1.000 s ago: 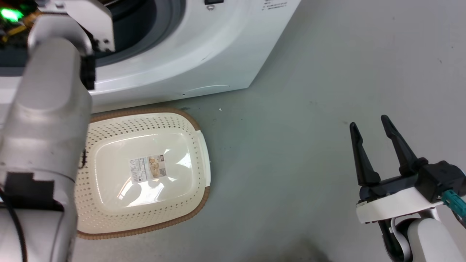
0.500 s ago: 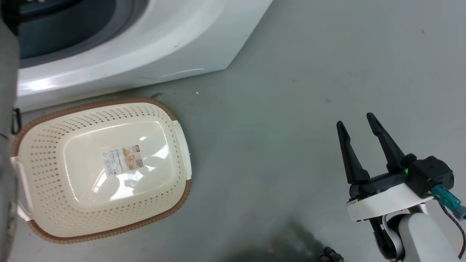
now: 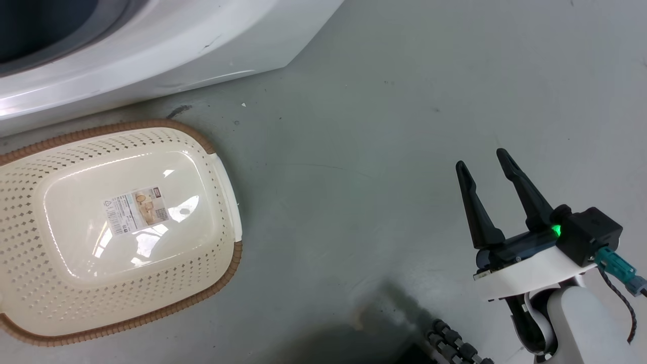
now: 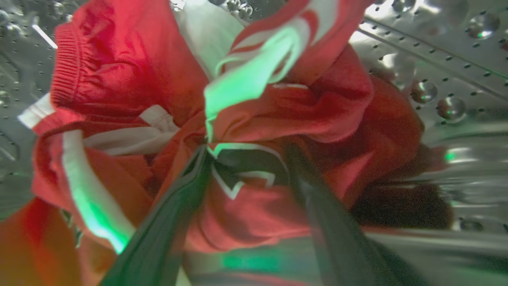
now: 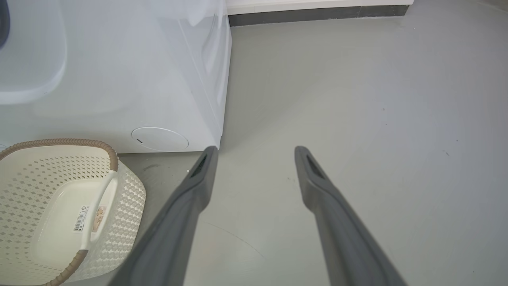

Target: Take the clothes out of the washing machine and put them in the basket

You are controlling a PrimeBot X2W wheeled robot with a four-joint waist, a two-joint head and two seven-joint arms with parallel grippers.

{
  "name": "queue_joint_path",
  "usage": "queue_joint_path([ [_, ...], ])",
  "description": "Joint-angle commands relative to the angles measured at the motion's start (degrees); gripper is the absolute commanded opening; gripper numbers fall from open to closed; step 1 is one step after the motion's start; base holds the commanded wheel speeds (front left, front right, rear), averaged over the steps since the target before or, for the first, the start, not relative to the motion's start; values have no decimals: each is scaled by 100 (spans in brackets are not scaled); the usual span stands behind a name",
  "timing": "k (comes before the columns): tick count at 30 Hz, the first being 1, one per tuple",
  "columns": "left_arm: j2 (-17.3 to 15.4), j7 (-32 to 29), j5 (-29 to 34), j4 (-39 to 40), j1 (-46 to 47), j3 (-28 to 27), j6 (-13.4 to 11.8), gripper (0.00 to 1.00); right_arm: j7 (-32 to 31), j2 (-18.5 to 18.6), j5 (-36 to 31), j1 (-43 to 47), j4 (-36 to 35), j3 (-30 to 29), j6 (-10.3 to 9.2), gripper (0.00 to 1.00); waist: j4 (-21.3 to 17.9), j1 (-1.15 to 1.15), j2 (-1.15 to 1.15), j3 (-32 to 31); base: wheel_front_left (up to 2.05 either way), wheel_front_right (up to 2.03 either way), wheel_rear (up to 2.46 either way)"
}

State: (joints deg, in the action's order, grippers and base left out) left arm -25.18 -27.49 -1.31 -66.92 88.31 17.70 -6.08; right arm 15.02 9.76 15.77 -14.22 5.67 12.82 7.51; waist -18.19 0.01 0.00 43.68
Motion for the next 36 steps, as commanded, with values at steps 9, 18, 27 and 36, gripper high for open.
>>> queue_joint_path([
  [9,-164,-60,4,767,-285,41,-372,0,18,20,180,-153,-77,50,-4,100,-41,-1,0,45,0,0,0],
  [18,-237,1278,-309,1888,-987,-209,-737,0,18,82,206,-148,-25,-41,-4,100,90,-1,0,-165,0,0,0],
  [27,94,3146,-873,2004,-1768,-586,-809,0,16,54,79,34,94,-219,-4,100,279,-1,0,-766,0,0,0],
  [36,539,4201,-1366,1612,-2544,-836,-579,0,-132,-86,-117,364,88,-470,-4,100,504,-1,0,-1588,0,0,0],
])
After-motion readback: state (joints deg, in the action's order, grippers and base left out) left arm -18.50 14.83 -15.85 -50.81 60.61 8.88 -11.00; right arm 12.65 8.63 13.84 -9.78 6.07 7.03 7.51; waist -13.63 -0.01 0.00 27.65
